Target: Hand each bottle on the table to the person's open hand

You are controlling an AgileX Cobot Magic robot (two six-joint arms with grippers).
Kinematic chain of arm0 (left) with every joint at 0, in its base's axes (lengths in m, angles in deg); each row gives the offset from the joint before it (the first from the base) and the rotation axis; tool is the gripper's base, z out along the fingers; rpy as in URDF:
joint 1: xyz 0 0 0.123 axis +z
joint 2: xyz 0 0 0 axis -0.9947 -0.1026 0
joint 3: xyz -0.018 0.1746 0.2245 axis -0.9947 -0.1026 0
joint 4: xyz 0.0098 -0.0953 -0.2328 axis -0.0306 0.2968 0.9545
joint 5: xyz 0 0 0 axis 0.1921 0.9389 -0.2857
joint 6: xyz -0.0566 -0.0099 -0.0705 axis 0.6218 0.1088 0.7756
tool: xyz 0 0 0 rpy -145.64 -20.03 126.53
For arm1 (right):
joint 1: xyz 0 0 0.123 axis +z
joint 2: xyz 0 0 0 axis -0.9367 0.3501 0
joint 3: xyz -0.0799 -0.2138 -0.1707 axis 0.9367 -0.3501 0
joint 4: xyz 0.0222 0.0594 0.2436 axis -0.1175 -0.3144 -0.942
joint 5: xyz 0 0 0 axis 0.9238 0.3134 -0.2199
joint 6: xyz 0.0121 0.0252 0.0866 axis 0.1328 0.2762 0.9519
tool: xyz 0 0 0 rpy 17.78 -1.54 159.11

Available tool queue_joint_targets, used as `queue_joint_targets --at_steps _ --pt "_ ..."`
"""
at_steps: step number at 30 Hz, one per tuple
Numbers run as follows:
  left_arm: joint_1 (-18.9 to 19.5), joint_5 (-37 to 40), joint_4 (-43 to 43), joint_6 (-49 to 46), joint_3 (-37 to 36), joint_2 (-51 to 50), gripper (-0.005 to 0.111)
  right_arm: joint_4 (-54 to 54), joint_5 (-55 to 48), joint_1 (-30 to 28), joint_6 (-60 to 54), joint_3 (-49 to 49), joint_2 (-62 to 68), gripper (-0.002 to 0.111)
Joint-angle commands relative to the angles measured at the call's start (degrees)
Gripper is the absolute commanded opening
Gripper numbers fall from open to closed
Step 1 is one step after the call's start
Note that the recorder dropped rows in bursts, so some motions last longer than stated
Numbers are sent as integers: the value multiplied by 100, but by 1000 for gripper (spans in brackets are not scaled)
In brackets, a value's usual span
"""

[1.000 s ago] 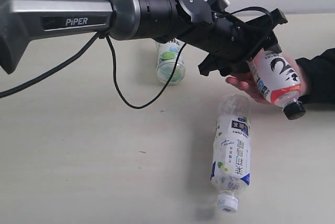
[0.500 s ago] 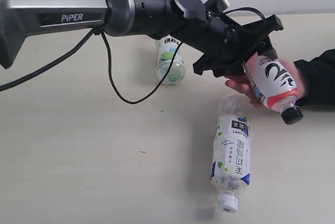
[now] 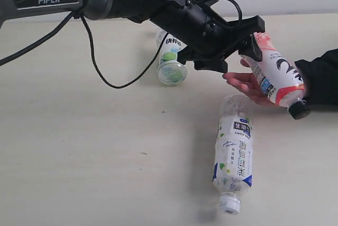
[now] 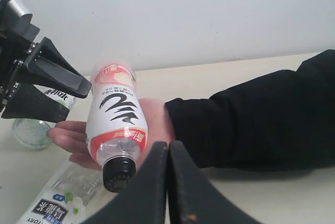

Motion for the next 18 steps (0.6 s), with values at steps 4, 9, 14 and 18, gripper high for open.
queue_joint_targets --at_steps 4,9,14,18 --pt "8 49 27 -422 24 287 87 0 29 -29 12 -26 -33 0" --pt "159 717 -496 -688 24 884 58 0 29 -29 12 -26 -33 0" --pt "233 1458 -1097 -688 1 1179 6 0 29 -29 12 -26 -33 0" --pt "233 1407 -1681 -173 -110 1329 0 0 29 -29 12 -26 -33 0"
